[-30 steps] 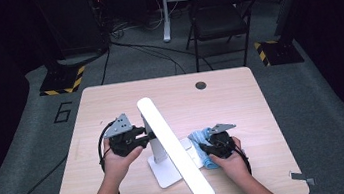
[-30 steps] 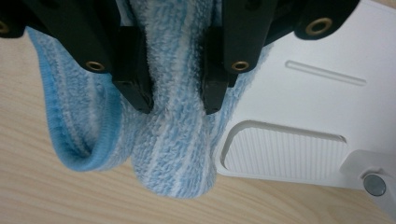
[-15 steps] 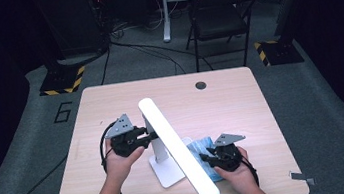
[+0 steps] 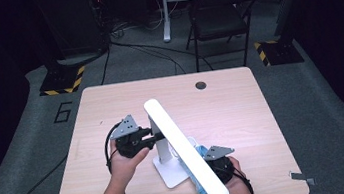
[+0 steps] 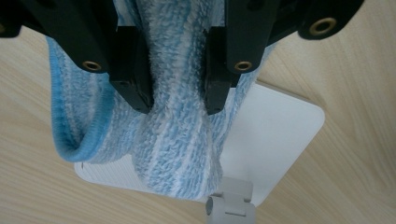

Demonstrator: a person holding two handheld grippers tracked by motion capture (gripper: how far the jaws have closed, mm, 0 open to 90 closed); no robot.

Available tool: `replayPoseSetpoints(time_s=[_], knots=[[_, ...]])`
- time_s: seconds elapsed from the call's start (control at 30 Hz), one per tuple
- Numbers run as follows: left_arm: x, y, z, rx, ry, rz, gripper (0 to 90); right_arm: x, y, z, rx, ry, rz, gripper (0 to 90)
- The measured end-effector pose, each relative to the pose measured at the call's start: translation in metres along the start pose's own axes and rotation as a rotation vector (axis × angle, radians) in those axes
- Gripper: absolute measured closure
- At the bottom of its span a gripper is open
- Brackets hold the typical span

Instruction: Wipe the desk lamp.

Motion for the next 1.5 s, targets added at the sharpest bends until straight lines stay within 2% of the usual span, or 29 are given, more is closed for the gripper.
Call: replayPoseSetpoints(time_s=[0.07,0.17,0.27,0.4,0.47,0.53,0.7,0.83,1.0,1.07,1.23,1.27,1.5], knots=[[0.000,0.000,-0.001,0.029,0.006,0.011,68.1,0.002,-0.001,-0.003,0.003,-0.022,0.009,64.6],[0.000,0.001,-0.001,0.047,0.003,0.015,64.9,0.003,-0.002,-0.006,0.006,-0.034,0.012,64.4],[-0.001,0.000,-0.002,0.044,-0.006,0.015,62.4,0.002,-0.006,-0.010,0.020,-0.040,-0.002,64.4],[-0.001,-0.001,-0.003,0.050,-0.010,0.015,60.8,0.000,-0.009,-0.019,0.031,-0.018,-0.006,64.6],[0.000,-0.002,-0.005,0.059,-0.015,0.026,59.9,-0.001,-0.010,-0.024,0.039,-0.037,-0.005,64.7],[0.001,-0.003,-0.006,0.065,-0.027,0.032,59.3,-0.002,-0.011,-0.029,0.048,-0.036,0.000,64.7],[0.001,-0.003,-0.009,0.090,-0.016,0.034,58.4,-0.007,-0.015,-0.041,0.070,-0.044,-0.006,64.9],[0.000,-0.003,-0.011,0.114,-0.024,0.047,55.7,-0.010,-0.019,-0.050,0.082,-0.058,-0.005,64.9],[0.000,-0.006,-0.015,0.124,-0.032,0.049,53.3,-0.015,-0.024,-0.061,0.096,-0.067,-0.004,64.9],[0.001,-0.008,-0.017,0.135,-0.036,0.052,52.7,-0.018,-0.027,-0.064,0.103,-0.088,0.003,64.9],[0.000,-0.008,-0.020,0.157,-0.039,0.060,51.5,-0.022,-0.032,-0.068,0.111,-0.099,-0.005,65.0],[0.000,-0.008,-0.021,0.168,-0.042,0.064,51.1,-0.023,-0.033,-0.068,0.115,-0.115,-0.008,65.1],[0.000,-0.011,-0.029,0.208,-0.055,0.070,49.4,-0.026,-0.038,-0.072,0.124,-0.129,-0.028,65.1]])
Point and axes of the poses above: each handheld gripper's, and its own axes: y roughly backward along the jaws, x roughly out of its underside, z roughly to its left, the point moved 6 cm from there along -y, roughly forward along the jaws, and after that the axes turned 1 degree about -z, right-handed, at the moved point
